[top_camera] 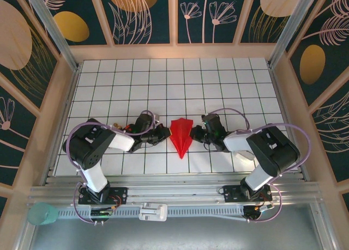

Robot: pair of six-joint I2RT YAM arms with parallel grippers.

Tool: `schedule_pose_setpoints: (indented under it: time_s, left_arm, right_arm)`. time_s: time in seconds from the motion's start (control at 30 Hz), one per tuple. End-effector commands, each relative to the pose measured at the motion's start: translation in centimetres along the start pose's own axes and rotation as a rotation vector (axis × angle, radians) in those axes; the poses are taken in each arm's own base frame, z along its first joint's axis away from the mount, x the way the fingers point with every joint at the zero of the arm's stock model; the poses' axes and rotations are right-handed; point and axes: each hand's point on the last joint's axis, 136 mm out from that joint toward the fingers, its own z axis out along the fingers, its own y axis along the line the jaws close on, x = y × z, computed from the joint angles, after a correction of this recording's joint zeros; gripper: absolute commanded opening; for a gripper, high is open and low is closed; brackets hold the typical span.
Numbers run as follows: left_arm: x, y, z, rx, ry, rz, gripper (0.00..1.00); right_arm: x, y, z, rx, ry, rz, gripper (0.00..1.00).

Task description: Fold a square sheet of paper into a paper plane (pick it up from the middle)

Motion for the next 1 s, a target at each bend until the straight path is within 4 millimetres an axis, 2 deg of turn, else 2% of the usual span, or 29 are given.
schedule_pose_setpoints:
  time_s: [0.0,0.1,0.3,0.4,0.43,0.47,0.53,0.6,0.7,0.8,0.87,0.97]
  left_arm:
    - [-0.9,-0.3,-0.5,0.014,-0.043,-0.006,0.00]
    - [-0.8,-0.6,-0.2,0.022,-0.029,-0.002,0.03]
    - [-0.8,-1.1,-0.4,0.030,-0.018,0.011,0.20]
    - [-1.0,-1.1,-0.8,0.015,-0.034,0.027,0.29]
    - [-1.1,-0.5,-0.8,-0.012,-0.039,0.029,0.33]
    - [-1.5,-1.0,-1.4,-0.014,-0.064,0.053,0.37]
    - [-2.1,-0.7,-2.0,-0.050,-0.100,0.080,0.43]
    - [-3.1,-0.7,-3.1,-0.073,-0.145,0.113,0.48]
    - [-5.6,-0.9,-5.5,-0.128,-0.252,0.199,0.53]
    - [-9.0,-1.2,-9.5,-0.224,-0.427,0.312,0.63]
    - [-11.5,-1.2,-13.1,-0.313,-0.587,0.386,0.73]
    - [-14.5,-1.2,-19.0,-0.457,-0.838,0.462,0.91]
  right_arm:
    - [-0.9,0.9,0.7,-0.036,-0.005,-0.030,0.08]
    - [-1.0,1.0,1.1,-0.051,0.003,-0.030,0.11]
    - [-1.5,1.6,1.0,-0.066,-0.002,-0.038,0.21]
    - [-1.7,1.5,0.8,-0.062,-0.003,-0.036,0.30]
    - [-1.8,1.4,0.6,-0.059,-0.005,-0.035,0.33]
    - [-1.9,1.5,0.3,-0.059,-0.009,-0.038,0.36]
    - [-2.1,1.9,-0.4,-0.065,-0.016,-0.054,0.42]
    - [-3.9,1.6,-1.8,-0.053,-0.065,-0.057,0.47]
    - [-6.8,1.8,-4.5,-0.011,-0.154,-0.099,0.53]
    - [-10.7,0.7,-8.2,0.129,-0.310,-0.171,0.69]
    - [-13.6,-0.8,-10.9,0.241,-0.434,-0.196,0.78]
    - [-17.1,-4.2,-14.5,0.405,-0.591,-0.174,0.88]
